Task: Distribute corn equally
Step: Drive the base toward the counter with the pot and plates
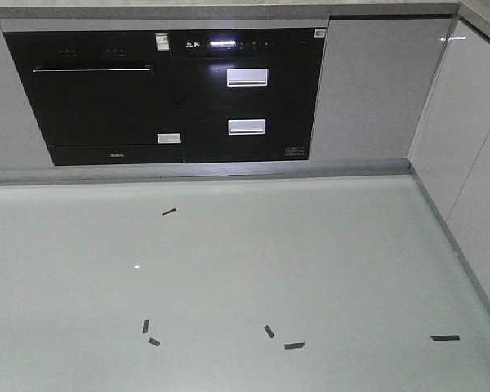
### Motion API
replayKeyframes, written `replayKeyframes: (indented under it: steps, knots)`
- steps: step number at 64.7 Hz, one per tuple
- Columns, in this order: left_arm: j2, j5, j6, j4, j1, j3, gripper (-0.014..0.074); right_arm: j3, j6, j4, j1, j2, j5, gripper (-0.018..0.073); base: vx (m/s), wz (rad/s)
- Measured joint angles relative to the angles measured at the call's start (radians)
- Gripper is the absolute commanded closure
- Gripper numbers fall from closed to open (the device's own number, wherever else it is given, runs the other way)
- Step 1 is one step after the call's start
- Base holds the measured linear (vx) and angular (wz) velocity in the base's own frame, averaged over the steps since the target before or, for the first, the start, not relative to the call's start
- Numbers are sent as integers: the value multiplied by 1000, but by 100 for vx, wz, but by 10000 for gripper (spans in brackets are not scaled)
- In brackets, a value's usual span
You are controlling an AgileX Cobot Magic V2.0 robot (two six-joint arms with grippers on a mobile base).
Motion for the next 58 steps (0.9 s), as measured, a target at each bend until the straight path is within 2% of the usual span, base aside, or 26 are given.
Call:
replayKeyframes:
  steps: [58]
  knots:
    - [0,0,0,0,0,0,603,0,0,0,0,0,0,564,0,0]
